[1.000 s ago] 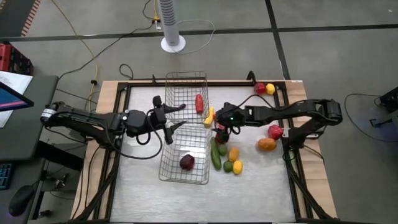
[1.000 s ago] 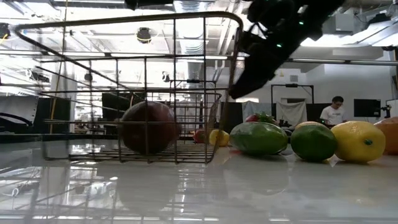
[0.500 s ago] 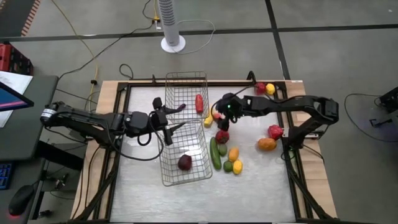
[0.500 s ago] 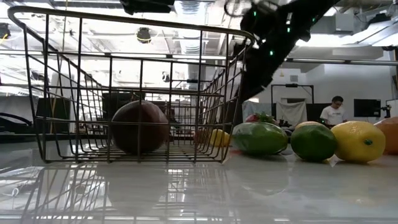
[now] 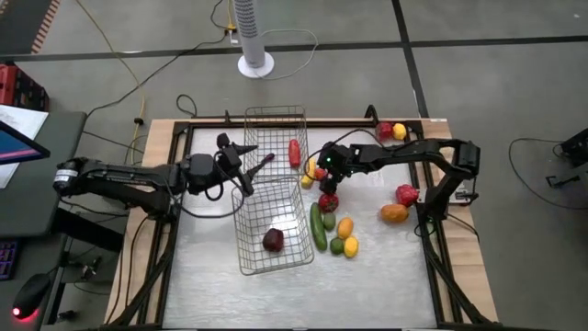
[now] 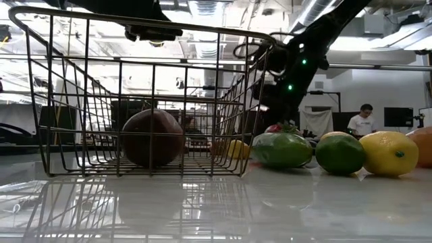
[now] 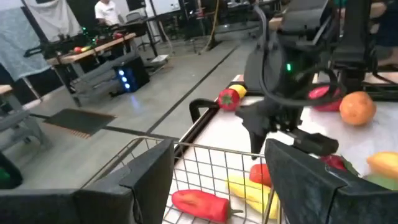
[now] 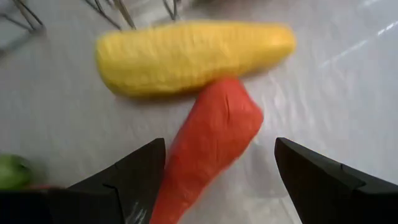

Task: Sort produce into baskets
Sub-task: Put the orange carrots into the top basket

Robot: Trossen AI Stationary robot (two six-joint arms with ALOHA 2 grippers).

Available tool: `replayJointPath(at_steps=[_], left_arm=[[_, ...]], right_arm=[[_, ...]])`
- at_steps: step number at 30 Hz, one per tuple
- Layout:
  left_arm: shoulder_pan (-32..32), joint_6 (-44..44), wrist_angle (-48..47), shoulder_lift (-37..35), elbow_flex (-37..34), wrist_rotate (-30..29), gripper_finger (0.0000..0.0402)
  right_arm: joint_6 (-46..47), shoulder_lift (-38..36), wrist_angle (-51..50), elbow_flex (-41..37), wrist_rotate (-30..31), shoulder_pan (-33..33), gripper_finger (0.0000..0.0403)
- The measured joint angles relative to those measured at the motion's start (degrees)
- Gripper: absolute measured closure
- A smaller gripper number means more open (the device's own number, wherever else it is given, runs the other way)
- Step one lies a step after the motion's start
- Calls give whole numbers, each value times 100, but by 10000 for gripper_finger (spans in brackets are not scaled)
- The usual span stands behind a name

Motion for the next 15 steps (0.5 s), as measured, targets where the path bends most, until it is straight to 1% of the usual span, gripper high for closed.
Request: replayJointPath(at_steps=[4,8,11,15], left_arm=[[192,-5,356,-233,-455,204,162],[377,-12,657,-561,-835,246,162],[432,-22,526,-841,-868,212,162],[408,-141,225,-1277,-868,209,162]], right_arm=[[2,175,-3,0,-30,-86,74],[-30,269,-59,-2,-265,-210,82],[-127,250,-22,4,-277,-249,106],[-194,221,-27,0,-280,-286,157]])
